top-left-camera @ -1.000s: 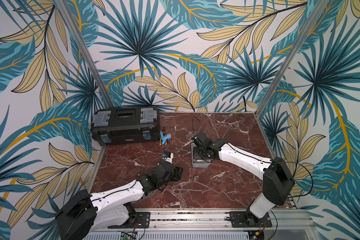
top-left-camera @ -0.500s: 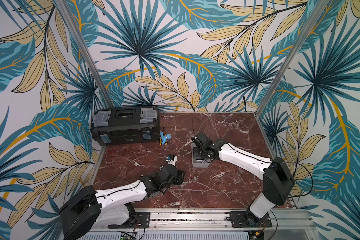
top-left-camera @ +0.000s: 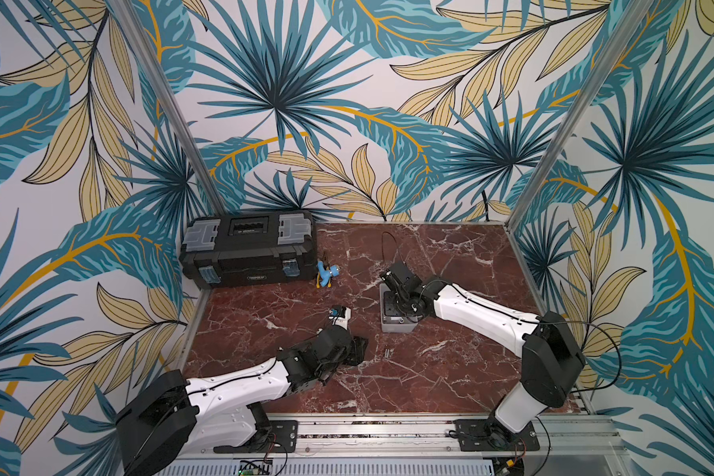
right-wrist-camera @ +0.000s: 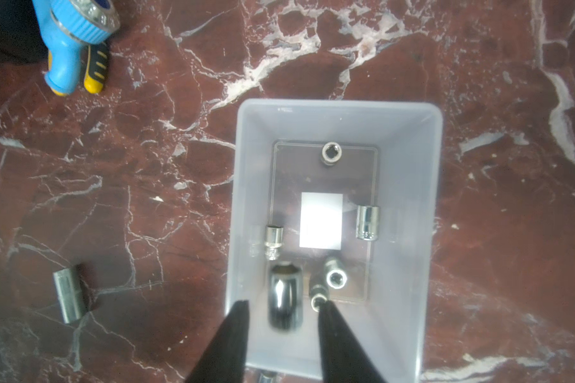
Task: Put the socket on the desktop into the storage box
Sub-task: Place the socket head in the storage box, then pick up the socket head at the center of the board.
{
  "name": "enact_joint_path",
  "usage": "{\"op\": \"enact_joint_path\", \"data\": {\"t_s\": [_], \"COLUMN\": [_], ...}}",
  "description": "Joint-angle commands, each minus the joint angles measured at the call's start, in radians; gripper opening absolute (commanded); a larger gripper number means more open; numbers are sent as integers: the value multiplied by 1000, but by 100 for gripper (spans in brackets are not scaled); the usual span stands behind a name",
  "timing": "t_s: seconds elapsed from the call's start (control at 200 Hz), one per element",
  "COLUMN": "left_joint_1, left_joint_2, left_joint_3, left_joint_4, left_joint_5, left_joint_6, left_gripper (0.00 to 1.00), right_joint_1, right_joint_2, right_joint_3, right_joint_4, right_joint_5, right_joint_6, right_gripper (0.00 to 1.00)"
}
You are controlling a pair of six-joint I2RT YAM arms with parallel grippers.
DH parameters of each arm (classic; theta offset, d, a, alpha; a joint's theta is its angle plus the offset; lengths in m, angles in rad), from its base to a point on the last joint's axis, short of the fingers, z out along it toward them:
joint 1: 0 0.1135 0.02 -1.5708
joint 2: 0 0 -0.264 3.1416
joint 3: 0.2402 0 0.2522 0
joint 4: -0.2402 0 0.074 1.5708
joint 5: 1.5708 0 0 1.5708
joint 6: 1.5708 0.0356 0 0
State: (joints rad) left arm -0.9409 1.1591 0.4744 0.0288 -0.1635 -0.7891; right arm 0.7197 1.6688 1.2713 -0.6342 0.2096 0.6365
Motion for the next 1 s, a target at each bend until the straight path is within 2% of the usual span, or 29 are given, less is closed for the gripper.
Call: {"op": "enact_joint_path", "data": {"t_s": [0.0, 0.23, 0.461, 0.701, 0.997], "left_joint_1": [-2, -1, -1, 0, -1], "left_joint_2": [-25, -31, -64, -94, -118], "left_joint_3": [7, 24, 23, 13, -10], "left_joint_4": [-3, -21, -41, -55, -71], "left_joint_5": [-21, -35, -62, -68, -85], "left_joint_6": [18, 26, 22, 11, -2], "left_gripper": [57, 58, 58, 58, 59], "right_joint_1": [2, 78, 275, 342, 358], "right_joint_2": [-55, -130, -220, -325, -161], "right_joint_3": [-13, -49, -192, -430, -445], "right_joint_4": [-15, -44, -7, 199, 288], "right_joint_5": [-2, 78, 244, 167, 114], "right_joint_6": [-19, -31, 56, 225, 298], "right_gripper": [51, 53, 53, 53, 53]}}
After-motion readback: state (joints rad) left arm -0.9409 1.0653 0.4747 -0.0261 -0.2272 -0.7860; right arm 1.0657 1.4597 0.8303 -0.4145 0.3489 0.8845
